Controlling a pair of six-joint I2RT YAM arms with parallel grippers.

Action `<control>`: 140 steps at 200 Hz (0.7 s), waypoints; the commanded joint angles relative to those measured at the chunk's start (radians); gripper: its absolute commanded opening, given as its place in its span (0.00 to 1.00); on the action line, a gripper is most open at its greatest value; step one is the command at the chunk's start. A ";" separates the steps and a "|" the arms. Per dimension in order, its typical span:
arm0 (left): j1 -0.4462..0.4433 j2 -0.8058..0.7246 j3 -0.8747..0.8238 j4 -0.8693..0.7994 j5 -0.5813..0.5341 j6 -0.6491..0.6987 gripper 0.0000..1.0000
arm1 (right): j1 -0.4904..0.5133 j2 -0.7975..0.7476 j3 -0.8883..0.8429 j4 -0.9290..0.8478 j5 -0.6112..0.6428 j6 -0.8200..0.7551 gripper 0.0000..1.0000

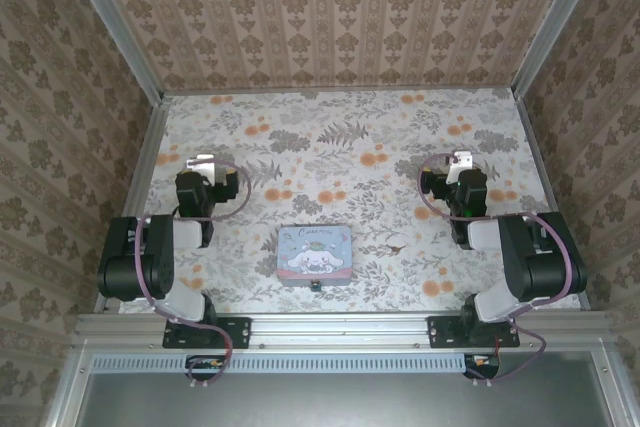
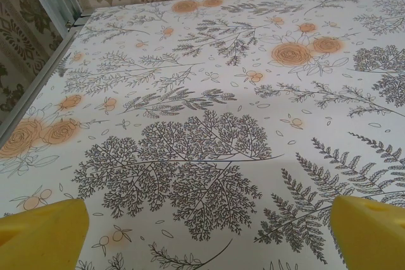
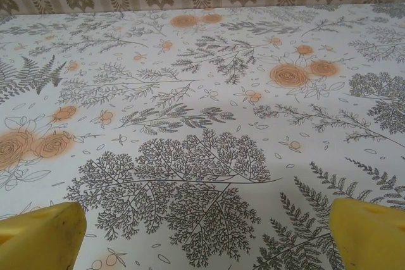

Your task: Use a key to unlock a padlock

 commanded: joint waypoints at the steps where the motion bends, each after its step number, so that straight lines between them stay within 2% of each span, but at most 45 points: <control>1: 0.003 -0.003 0.005 -0.001 0.018 0.009 1.00 | -0.004 0.002 0.015 -0.003 -0.018 0.001 0.99; 140: 0.004 -0.003 0.008 -0.004 0.006 0.000 1.00 | -0.004 0.003 0.017 -0.008 -0.013 0.002 0.99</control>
